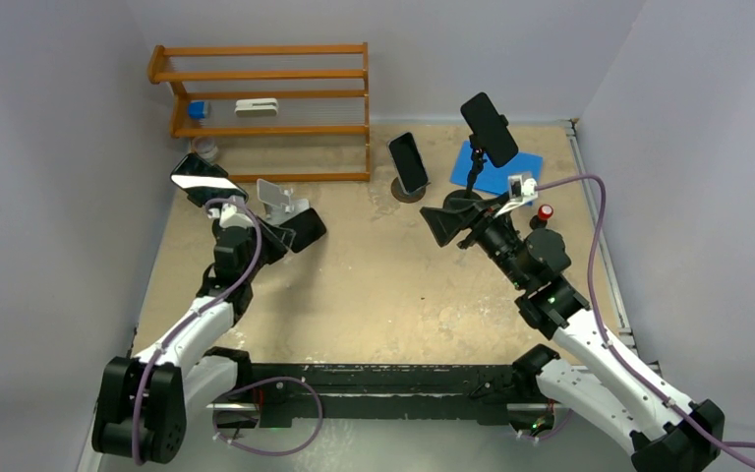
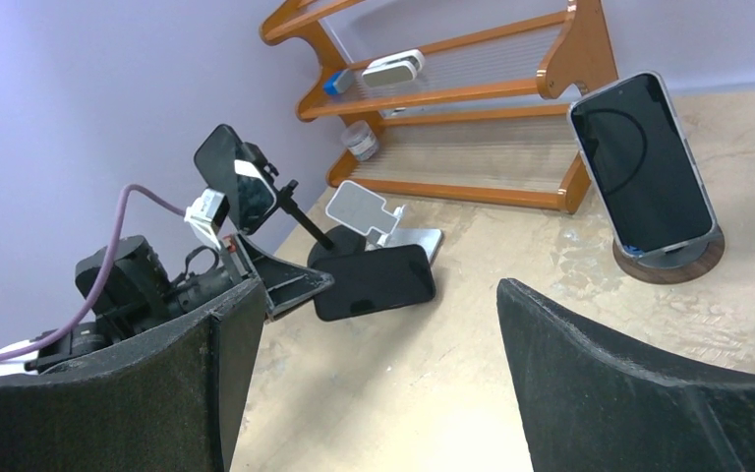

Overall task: Remove the phone from the phone stand
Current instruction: Place the phone at the center of the board.

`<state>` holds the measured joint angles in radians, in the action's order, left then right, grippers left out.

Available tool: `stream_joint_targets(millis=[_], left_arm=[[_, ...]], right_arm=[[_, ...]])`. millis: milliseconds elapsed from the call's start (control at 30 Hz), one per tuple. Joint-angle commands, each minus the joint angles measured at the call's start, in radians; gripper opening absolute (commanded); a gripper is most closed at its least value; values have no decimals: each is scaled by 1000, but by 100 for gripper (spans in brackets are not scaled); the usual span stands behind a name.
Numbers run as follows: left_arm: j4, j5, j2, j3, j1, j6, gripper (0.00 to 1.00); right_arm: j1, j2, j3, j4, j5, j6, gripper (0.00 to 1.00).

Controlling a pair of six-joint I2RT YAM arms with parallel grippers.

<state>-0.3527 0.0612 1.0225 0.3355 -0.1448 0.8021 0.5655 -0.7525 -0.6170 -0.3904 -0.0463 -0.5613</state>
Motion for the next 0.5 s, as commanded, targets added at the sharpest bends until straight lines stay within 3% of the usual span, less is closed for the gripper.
stream_joint_targets(millis=[0,233,467], left_arm=[[28,99,-84,82,5,88,0],[60,257,-179,84,5,264,0],[-53,337,-291,32,5,426,0]], right_arm=[[4,-5,-44,-29,-46,-31,89],[4,-16,-28,-51,-118,-78,89],[4,-33,41,-137,-228,-173,89]])
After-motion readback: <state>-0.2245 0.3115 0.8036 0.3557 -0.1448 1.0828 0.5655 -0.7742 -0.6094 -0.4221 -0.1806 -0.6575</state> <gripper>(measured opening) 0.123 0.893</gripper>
